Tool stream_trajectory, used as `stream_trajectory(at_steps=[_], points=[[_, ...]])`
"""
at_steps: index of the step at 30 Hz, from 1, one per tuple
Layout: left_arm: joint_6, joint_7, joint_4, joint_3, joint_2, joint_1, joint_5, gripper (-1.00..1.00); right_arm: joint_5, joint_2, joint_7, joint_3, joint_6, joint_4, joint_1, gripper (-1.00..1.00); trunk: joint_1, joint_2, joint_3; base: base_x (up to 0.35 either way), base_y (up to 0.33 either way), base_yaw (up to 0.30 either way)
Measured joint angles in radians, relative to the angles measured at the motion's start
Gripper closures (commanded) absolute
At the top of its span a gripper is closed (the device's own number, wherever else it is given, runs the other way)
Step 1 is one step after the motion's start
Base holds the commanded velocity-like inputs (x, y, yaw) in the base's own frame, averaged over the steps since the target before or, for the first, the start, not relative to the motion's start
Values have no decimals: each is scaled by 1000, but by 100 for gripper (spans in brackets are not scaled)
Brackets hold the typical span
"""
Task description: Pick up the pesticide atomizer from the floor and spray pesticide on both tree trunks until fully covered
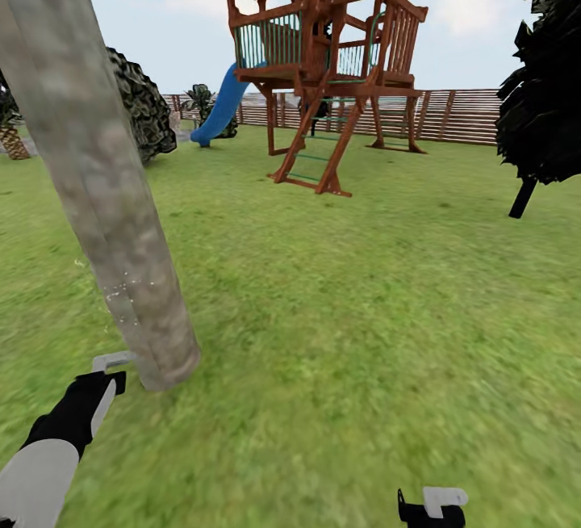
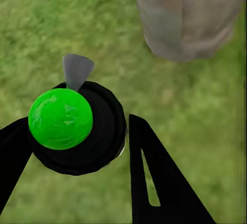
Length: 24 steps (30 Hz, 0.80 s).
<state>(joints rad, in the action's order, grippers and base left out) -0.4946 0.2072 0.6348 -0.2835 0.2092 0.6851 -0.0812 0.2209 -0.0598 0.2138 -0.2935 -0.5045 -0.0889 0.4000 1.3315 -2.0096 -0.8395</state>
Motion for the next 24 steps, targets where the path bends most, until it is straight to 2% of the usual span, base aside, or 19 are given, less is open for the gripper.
stream_trajectory(at_steps=[14, 24], points=[[0, 1, 5, 0, 0, 0, 0, 100, 0, 1, 0, 0, 0, -2, 0, -100, 0, 0, 0, 14, -275, 1], [0, 3, 10, 0, 0, 0, -1, 100, -1, 2, 0, 0, 0, -1, 0, -100, 0, 0, 0, 0, -278, 247]])
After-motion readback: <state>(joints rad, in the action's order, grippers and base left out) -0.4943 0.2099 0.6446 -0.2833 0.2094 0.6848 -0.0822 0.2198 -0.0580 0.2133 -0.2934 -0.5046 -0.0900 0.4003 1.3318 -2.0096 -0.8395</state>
